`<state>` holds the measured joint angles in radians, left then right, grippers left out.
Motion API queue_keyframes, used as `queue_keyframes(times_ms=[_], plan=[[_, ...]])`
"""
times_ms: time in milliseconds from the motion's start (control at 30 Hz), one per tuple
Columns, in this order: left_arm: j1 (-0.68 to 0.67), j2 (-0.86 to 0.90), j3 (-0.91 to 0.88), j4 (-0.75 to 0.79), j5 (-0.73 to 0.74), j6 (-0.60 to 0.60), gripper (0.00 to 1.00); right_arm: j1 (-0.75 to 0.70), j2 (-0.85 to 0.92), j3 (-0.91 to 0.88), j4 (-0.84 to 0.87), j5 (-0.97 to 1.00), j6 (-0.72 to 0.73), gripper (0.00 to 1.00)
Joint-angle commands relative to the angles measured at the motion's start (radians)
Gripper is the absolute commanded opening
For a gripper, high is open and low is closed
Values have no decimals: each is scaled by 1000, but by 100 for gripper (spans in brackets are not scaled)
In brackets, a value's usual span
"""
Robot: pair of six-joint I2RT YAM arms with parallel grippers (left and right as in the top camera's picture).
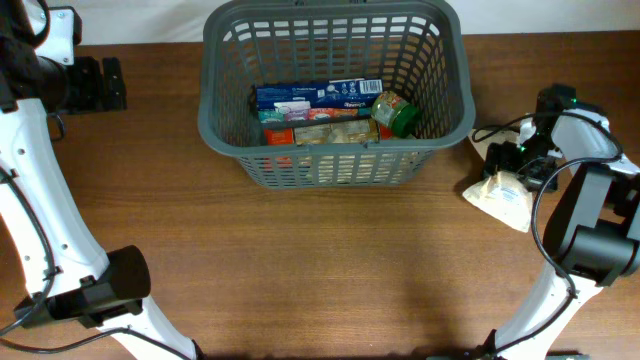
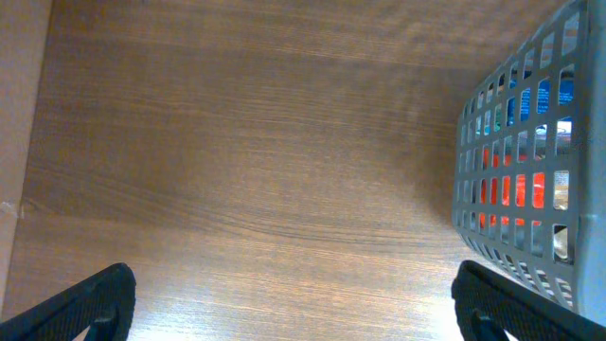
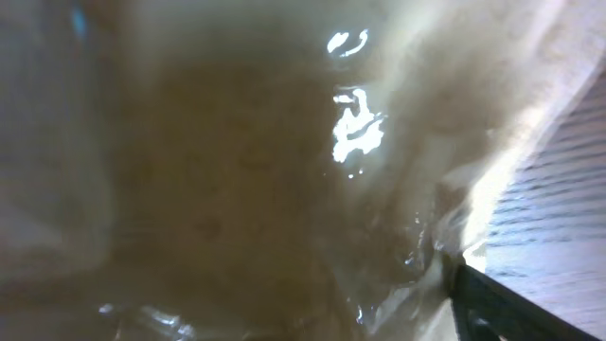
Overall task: Pack container
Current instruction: 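Move the right gripper to the crumpled bag and grasp it, then lift the crumpled bag and drop it into the basket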
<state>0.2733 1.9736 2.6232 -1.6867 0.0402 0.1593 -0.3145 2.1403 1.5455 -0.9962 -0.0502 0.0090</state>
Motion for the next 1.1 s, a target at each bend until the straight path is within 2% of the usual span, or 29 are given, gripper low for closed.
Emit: queue_keyframes(times_ms=[0, 100, 133, 167, 300, 467, 700, 833, 1067], plan=[[0, -3, -5, 0, -4, -12, 99, -5, -2, -38, 14, -3, 6, 79], [0, -3, -5, -1, -4, -12, 99, -4, -2, -50, 17, -3, 12, 38], [0, -3, -5, 0, -4, -12, 99, -4, -2, -50, 14, -3, 25, 15], [0, -3, -5, 0, -4, -12, 99, -5, -2, -49, 13, -3, 33, 4], [0, -3, -5, -1, -4, -12, 99, -8, -2, -15, -23, -48, 59, 4], [0, -3, -5, 0, -4, -12, 99, -13, -17, 117, -125, -62, 58, 4], [0, -3, -5, 0, -4, -12, 99, -13, -92, 404, -264, -70, 59, 4], [0, -3, -5, 0, -4, -12, 99, -10, -159, 642, -336, -91, 59, 4], [0, -3, -5, 0, -4, -12, 99, 70, -278, 950, -374, -168, 53, 4]])
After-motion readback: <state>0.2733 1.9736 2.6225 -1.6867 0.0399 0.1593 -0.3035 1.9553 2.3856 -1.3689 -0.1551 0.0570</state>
